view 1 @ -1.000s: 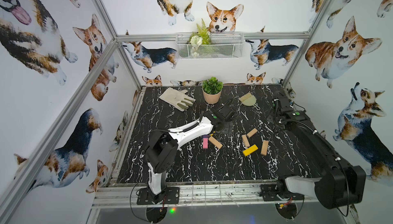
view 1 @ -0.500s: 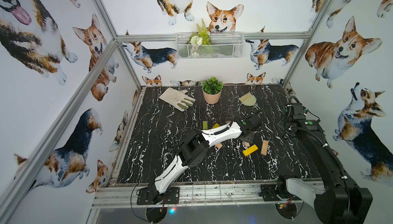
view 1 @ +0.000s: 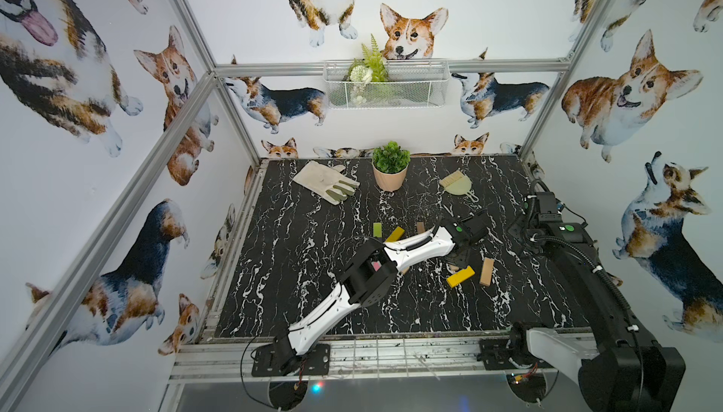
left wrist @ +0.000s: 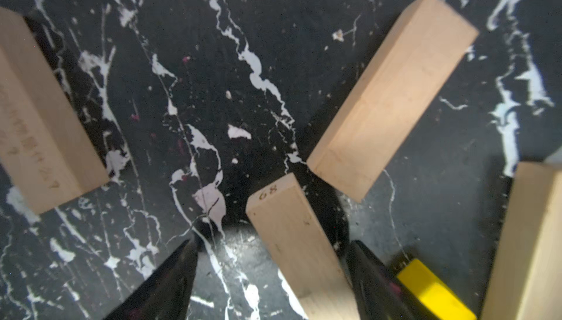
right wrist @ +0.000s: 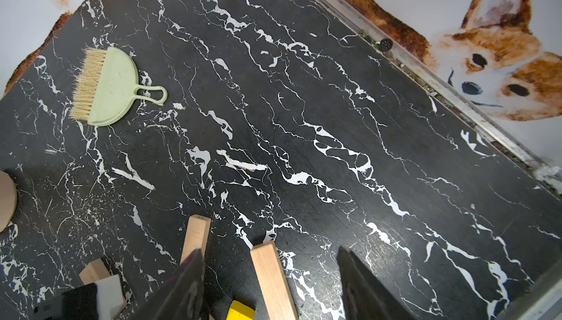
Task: Assemble the letter k with building blocks
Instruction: Pick up the building block from the center of the board.
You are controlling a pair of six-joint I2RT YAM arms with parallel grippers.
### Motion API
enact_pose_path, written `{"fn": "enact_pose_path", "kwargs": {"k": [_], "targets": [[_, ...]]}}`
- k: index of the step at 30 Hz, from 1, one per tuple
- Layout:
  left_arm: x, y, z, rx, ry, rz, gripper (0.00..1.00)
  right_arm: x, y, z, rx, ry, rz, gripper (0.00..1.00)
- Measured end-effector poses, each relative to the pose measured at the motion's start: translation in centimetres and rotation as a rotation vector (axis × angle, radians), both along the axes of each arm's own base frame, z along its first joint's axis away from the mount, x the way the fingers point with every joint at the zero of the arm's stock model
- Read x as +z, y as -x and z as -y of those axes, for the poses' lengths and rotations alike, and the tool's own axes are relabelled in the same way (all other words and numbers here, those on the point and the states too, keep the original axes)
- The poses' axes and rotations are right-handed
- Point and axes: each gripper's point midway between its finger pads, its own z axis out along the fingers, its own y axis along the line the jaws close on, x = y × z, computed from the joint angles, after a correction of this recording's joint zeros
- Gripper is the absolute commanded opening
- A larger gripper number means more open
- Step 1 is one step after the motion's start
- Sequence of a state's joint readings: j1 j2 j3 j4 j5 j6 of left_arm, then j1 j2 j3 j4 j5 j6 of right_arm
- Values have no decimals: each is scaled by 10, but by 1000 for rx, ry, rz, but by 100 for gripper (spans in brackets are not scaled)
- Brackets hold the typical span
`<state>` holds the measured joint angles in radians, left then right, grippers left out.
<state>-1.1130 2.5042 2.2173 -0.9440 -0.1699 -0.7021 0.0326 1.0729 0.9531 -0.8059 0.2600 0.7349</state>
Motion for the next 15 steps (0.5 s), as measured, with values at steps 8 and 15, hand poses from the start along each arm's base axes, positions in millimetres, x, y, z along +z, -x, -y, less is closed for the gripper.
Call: {"fn": "enact_pose_path", "kwargs": {"k": [8,15], "targets": [[-1,-1,0,9,-10,3,66,-6,2,-3,4,-16,-10,71],[-1,-2,0,12,-12,8,41,-7,2,-4,0,-29,-10,71]]}}
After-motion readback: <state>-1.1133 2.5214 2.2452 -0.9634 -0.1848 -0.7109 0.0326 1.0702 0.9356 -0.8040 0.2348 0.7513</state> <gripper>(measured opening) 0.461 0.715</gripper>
